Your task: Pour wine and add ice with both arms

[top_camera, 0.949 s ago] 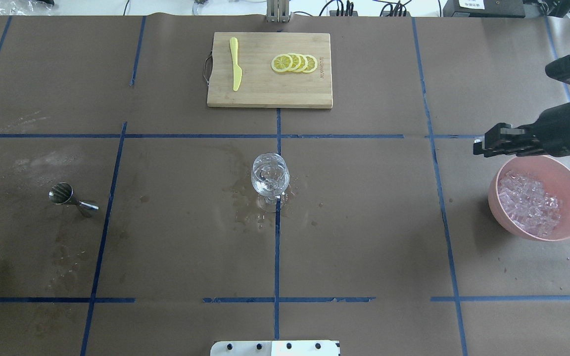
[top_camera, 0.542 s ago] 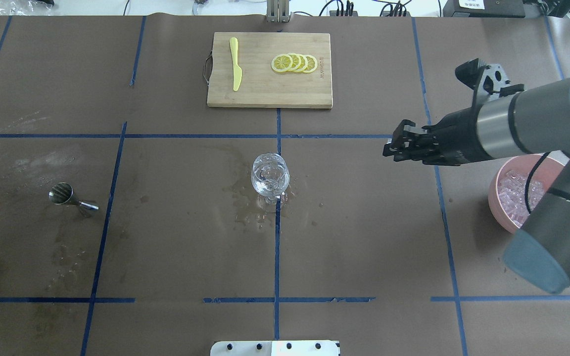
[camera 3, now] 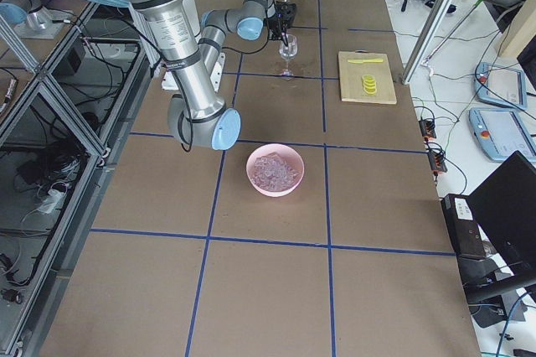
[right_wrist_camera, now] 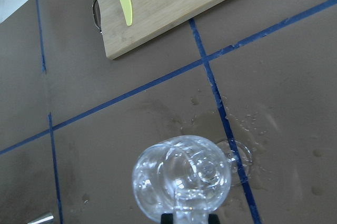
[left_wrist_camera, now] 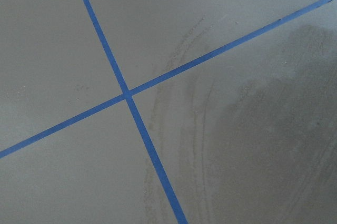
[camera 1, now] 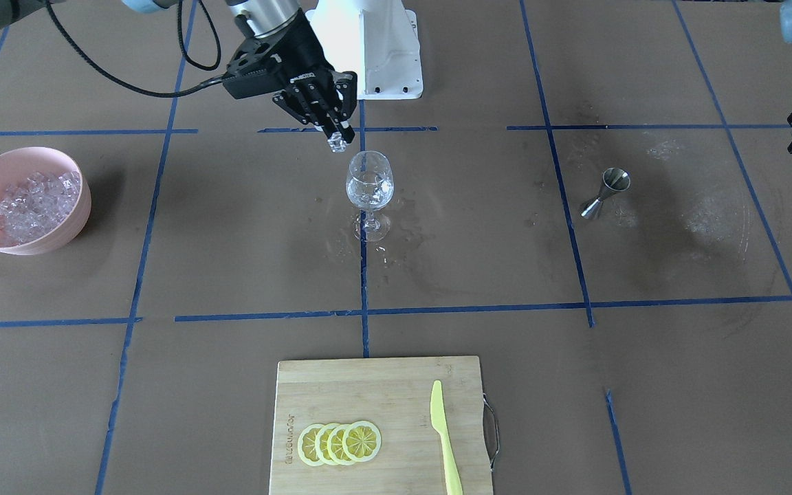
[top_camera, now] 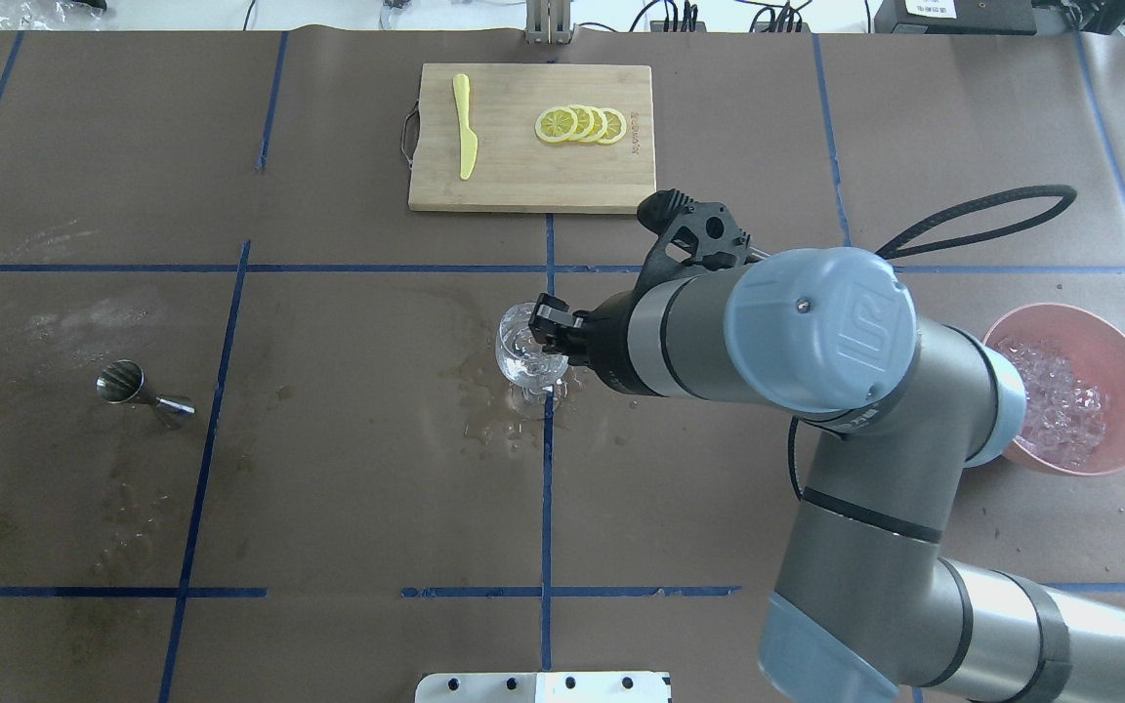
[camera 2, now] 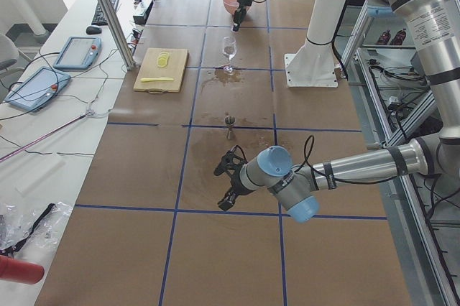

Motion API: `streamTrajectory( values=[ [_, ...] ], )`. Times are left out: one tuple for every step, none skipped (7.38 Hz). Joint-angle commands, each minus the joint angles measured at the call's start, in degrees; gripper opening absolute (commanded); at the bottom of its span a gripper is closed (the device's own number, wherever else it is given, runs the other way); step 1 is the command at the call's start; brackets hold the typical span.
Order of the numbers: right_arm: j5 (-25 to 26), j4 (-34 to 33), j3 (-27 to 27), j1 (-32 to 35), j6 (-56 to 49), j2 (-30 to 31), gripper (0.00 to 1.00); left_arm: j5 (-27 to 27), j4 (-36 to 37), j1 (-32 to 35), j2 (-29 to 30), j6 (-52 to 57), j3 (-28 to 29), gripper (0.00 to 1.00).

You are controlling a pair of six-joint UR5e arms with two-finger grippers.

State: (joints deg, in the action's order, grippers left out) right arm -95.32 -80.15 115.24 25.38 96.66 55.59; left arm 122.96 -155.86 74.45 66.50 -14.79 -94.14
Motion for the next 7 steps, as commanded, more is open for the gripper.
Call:
streamTrajectory(
  values=[
    [1.27, -0.53, -3.51, -0.77, 0.73, -4.07, 0.0, 0.09, -0.23, 0.34, -0.4, 0.02, -0.26, 1.0],
    [1.71, -0.44, -4.14, -0.77, 0.73, -4.0, 0.0, 0.09, -0.32, 0.87, -0.49, 0.02, -0.43, 1.0],
    [1.8, -0.53, -4.06, -0.85, 0.64, -3.74, 0.69, 0.09, -0.41, 0.96, -0.49, 0.02, -0.52, 1.0],
    [2.5, -0.7, -3.97, -0.77, 0.55, -3.39, 1.0, 0.09, -0.41, 1.05, -0.49, 0.02, -0.61, 1.0],
    [2.51, -0.71, -3.97, -0.77, 0.2, -3.21, 1.0, 0.09, -0.41, 1.05, -0.49, 0.02, -0.44, 1.0],
    [1.72, -0.88, -3.27, 0.89, 0.02, -2.86, 1.0, -0.17, -0.32, 1.05, -0.41, 0.02, 0.09, 1.0],
    [-2.55, -1.14, -0.57, 4.56, -1.63, 1.23, 1.0, -0.52, -0.14, 1.05, -0.23, 0.02, 0.27, 1.0]
  ],
)
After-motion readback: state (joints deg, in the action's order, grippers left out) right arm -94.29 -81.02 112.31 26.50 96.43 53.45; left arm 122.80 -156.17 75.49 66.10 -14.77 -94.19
